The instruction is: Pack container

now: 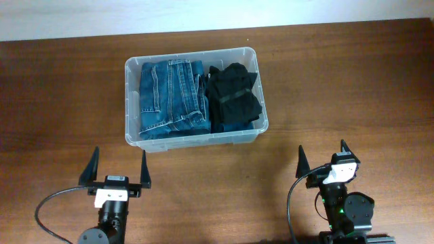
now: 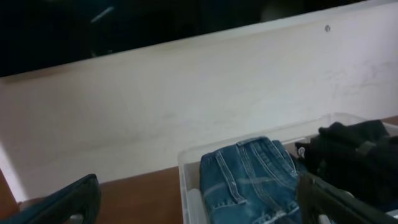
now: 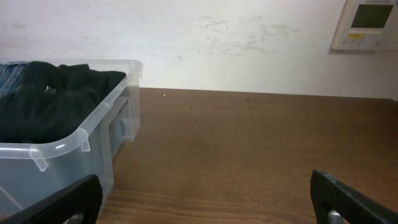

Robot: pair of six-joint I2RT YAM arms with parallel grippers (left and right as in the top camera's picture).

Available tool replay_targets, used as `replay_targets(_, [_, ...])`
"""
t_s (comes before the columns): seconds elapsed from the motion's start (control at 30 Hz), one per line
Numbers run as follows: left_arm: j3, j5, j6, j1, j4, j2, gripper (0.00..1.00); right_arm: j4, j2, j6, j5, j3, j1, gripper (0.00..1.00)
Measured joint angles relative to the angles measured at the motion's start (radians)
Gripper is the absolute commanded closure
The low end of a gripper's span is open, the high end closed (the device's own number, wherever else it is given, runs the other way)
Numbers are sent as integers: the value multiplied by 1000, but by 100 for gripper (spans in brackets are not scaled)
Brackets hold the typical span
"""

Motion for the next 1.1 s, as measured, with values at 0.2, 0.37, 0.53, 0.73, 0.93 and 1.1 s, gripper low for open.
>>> replay_targets(0.2, [-12,-8,0,0,-100,-8,1,0,0,0,0,0,0,1])
replay_targets(0.37, [-35,-38,0,0,-174,-8,1,0,0,1,0,0,0,2])
replay_targets(0.53, [-53,-63,0,0,-230,-9,1,0,0,1,0,0,0,2])
replay_targets(0.73, [-53,-76,0,0,-231,-10,1,0,0,0,0,0,0,2])
replay_targets(0.93, [-53,-76,0,0,-231,-10,1,0,0,0,0,0,0,2])
replay_targets(1.1, [-53,-76,0,0,-231,-10,1,0,0,0,0,0,0,2])
